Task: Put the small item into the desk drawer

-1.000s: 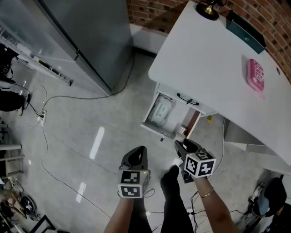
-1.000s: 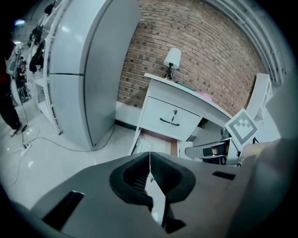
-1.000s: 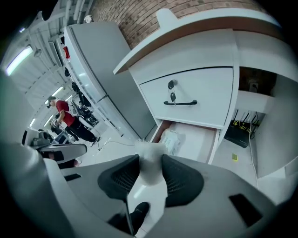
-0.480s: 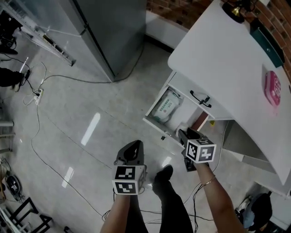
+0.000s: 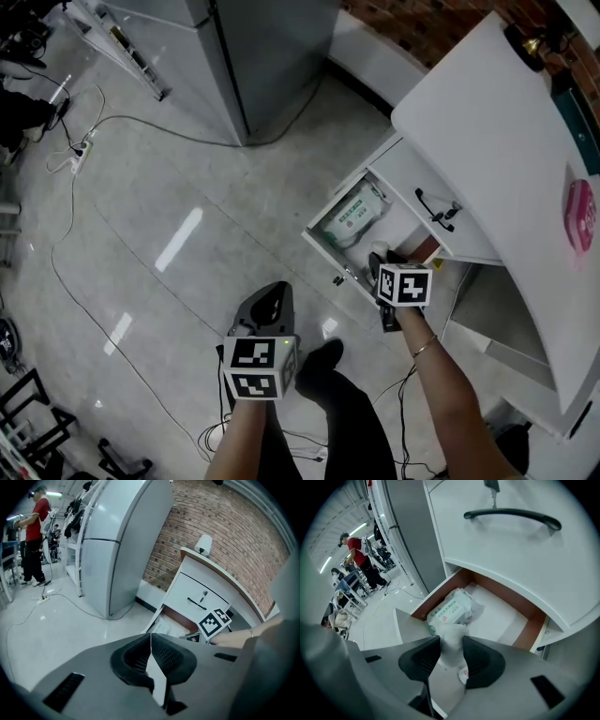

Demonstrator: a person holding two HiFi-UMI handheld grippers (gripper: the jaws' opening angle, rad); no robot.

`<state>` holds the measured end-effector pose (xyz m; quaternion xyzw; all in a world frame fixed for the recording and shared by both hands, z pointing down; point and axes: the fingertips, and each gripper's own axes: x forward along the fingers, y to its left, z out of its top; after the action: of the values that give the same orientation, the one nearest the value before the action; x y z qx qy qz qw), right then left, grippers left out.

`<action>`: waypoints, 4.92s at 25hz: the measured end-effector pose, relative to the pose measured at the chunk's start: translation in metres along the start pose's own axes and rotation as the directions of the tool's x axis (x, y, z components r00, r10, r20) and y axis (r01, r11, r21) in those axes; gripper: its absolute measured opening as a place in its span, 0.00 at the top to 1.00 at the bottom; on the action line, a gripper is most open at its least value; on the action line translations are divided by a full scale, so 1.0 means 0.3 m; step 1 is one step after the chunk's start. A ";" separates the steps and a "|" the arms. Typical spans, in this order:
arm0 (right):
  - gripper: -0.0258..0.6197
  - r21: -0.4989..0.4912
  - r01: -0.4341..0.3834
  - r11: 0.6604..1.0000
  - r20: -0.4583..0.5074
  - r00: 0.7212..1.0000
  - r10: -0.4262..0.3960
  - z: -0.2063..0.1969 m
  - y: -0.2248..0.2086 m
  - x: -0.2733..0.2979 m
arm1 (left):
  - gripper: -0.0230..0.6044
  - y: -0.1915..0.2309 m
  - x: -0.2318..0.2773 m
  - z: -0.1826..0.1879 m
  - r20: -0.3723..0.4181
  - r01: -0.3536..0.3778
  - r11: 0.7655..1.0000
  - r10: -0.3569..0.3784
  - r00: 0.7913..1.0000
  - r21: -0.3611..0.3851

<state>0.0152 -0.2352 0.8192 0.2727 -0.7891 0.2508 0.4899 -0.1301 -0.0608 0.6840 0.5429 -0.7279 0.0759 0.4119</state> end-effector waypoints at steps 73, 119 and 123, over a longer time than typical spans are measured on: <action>0.79 0.069 -0.006 0.998 0.307 0.952 -0.015 0.071 0.208 -0.618 | 0.92 -0.047 -0.183 0.104 -0.054 0.103 0.991 -0.099 0.994 0.080; 0.95 0.416 -0.031 0.909 0.554 0.801 -0.226 -0.277 0.221 -1.761 | 0.92 -0.806 -0.671 0.267 -0.197 0.364 0.791 -0.306 0.931 0.491; 0.95 0.433 -0.038 0.900 0.559 0.795 -0.235 -0.285 0.220 -1.766 | 0.92 -0.814 -0.677 0.259 -0.199 0.368 0.785 -0.309 0.930 0.499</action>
<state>0.2216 -0.0327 0.3623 0.4791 -0.8134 0.2900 0.1572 0.0525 -0.0538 0.4128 0.7516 -0.5465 0.2264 0.2919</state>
